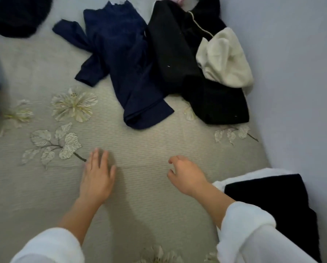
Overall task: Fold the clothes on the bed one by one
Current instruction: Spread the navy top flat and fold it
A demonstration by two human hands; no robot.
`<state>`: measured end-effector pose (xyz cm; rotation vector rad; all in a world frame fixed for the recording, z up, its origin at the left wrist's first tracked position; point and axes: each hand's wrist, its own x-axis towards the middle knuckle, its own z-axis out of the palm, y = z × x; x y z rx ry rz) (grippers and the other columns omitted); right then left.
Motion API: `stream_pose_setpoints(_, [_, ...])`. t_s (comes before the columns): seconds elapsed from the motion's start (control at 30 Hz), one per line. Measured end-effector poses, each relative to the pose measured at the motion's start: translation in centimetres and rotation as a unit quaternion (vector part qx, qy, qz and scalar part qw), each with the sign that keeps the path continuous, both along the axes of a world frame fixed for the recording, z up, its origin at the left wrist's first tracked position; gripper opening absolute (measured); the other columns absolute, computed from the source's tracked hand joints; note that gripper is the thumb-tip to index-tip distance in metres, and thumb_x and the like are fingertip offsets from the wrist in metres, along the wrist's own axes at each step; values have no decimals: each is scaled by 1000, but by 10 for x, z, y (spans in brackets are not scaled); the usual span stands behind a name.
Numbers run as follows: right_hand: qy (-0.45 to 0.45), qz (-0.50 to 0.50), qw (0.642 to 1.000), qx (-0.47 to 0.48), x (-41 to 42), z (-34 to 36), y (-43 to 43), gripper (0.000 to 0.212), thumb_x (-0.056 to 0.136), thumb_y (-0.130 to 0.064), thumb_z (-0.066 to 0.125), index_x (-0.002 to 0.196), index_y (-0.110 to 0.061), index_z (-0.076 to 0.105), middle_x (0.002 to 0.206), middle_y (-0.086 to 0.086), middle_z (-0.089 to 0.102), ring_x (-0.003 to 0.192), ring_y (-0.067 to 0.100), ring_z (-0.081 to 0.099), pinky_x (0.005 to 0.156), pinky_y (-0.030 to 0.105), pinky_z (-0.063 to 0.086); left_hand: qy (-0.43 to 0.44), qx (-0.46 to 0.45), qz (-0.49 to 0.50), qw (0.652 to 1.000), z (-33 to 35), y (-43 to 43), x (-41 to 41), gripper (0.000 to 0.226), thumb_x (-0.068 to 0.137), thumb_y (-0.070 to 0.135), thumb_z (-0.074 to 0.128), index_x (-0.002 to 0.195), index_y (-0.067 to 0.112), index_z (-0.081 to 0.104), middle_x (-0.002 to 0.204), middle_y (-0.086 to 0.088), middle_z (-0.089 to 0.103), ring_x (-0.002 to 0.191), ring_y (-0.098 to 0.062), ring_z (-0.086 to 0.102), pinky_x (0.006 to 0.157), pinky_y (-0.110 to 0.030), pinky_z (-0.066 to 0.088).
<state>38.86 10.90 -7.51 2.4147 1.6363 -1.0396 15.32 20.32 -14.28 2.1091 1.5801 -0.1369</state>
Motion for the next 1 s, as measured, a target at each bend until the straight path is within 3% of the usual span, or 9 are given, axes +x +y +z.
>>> stream_pose_setpoints(0.2, [-54, 51, 996, 47, 1, -35, 95, 57, 93, -32, 52, 142, -11, 31, 141, 6, 38, 127, 23, 37, 102, 37, 38, -24, 53, 11, 998, -33, 16, -12, 65, 95, 49, 19, 153, 22, 13, 161, -4, 4, 148, -18, -5, 118, -35, -5])
stream_pose_setpoints(0.33, [-96, 99, 984, 117, 2, -63, 155, 93, 85, -41, 64, 153, -20, 3, 161, -2, 4, 147, 19, 7, 115, 41, 17, -27, 75, 28, 996, -45, 16, -14, 65, 90, 48, 27, 150, 25, 26, 159, -2, 17, 147, -14, 6, 116, -33, -1])
stream_pose_setpoints(0.43, [-105, 100, 981, 129, -3, -78, 191, 70, 90, -40, 60, 149, -32, 23, 162, -2, -4, 148, 19, -8, 116, 45, 9, -37, 88, 34, 995, -50, 18, -17, 64, 89, 48, 30, 149, 27, 29, 159, 1, 19, 147, -15, 9, 116, -37, 6])
stream_pose_setpoints(0.53, [7, 21, 982, 188, -14, -83, 206, 18, 98, -30, 49, 113, -21, 53, 140, 8, 48, 136, 25, 37, 99, 39, 37, -56, 95, 39, 993, -52, 17, -17, 63, 88, 48, 32, 148, 27, 33, 158, 2, 21, 146, -16, 13, 115, -40, 13])
stream_pose_setpoints(0.57, [43, -3, 979, 199, -18, -80, 205, 14, 99, -32, 48, 100, -19, 51, 117, 7, 61, 115, 25, 54, 82, 34, 41, -63, 98, 41, 992, -52, 17, -17, 63, 88, 48, 33, 147, 26, 34, 158, 2, 22, 146, -16, 14, 115, -40, 13])
stream_pose_setpoints(0.63, [60, -7, 980, 189, -25, -70, 191, 21, 99, -35, 46, 92, -16, 48, 89, 1, 64, 85, 21, 60, 64, 32, 38, -77, 101, 43, 991, -53, 19, -18, 65, 87, 49, 32, 148, 23, 33, 158, 3, 22, 146, -13, 13, 116, -38, 10])
stream_pose_setpoints(0.8, [148, -19, 985, 84, -48, -53, 115, 33, 99, -42, 45, 121, -21, 58, 114, -3, 66, 106, 17, 58, 87, 30, 44, -118, 112, 41, 986, -52, 16, -20, 66, 91, 43, 35, 151, 20, 23, 159, 5, 17, 144, -3, 2, 115, -20, -11])
stream_pose_setpoints(0.93, [174, -3, 985, 0, -74, -42, 46, 36, 98, -44, 45, 125, -23, 57, 120, -6, 64, 112, 15, 57, 91, 28, 43, -233, 48, 83, 968, -42, 21, -24, 45, 101, 27, 41, 145, 18, 40, 156, 1, 28, 145, -11, 14, 118, -30, 7])
stream_pose_setpoints(1.0, [182, 2, 982, -50, -91, -36, 13, 39, 97, -45, 47, 125, -20, 57, 121, -5, 63, 112, 15, 56, 92, 28, 43, -359, -74, 184, 912, -27, 15, -33, 41, 102, 31, 40, 141, 21, 45, 147, 1, 44, 138, -12, 32, 114, -31, 21])
